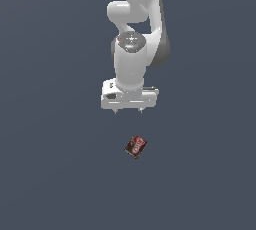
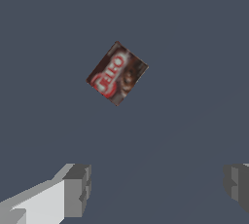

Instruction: Pick up the object and move it to a goal position.

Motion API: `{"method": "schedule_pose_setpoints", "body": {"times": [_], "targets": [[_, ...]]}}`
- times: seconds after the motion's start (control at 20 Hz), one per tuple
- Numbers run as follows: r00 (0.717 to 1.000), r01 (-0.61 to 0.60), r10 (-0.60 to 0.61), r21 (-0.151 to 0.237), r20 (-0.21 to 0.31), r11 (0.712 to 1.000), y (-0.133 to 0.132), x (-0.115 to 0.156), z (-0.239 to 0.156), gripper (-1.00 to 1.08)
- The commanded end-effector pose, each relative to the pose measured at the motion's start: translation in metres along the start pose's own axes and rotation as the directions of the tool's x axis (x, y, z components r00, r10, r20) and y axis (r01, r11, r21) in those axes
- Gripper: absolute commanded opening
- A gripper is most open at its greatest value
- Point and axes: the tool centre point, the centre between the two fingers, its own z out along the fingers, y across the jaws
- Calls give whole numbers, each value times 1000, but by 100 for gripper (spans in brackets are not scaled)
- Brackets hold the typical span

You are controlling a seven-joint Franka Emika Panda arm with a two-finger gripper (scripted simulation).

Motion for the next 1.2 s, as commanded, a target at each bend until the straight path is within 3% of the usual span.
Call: {"method": "schedule_pose_setpoints", "body": {"times": [0.0, 0.45, 1.15], "targets": [[1000, 0, 0, 0, 0, 1000, 0, 0, 0, 100], [1000, 22, -21, 32, -14, 999, -36, 5, -1, 100], [999, -49, 49, 34, -9, 998, -35, 15, 8, 100]]}}
